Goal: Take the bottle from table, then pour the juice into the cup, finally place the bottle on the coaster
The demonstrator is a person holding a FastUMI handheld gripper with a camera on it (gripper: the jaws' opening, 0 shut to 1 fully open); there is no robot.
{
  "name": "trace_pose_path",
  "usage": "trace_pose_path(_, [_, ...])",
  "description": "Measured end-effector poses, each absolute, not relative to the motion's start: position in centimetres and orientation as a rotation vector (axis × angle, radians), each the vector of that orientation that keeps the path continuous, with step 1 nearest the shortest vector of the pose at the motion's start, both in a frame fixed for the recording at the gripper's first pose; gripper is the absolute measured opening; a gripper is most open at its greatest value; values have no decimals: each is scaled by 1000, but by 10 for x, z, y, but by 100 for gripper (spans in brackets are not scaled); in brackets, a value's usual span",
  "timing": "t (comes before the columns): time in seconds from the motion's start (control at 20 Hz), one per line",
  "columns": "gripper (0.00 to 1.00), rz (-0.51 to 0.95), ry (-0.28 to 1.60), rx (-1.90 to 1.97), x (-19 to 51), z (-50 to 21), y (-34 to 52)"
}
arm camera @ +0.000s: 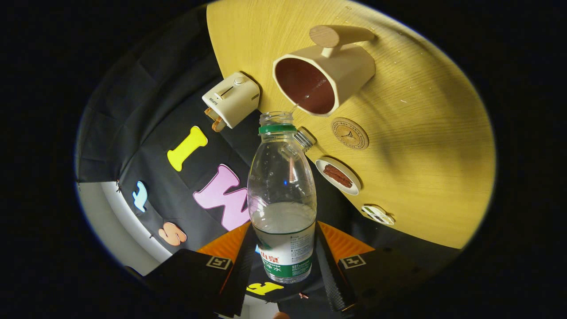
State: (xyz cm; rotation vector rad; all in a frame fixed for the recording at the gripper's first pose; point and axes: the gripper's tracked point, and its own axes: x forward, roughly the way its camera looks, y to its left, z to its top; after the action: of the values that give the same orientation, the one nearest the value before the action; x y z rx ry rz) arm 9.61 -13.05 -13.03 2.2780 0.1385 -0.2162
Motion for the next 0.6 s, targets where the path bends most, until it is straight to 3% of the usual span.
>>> trace_pose_path(0.6, [74,-241,135,2275,101,-134,-141])
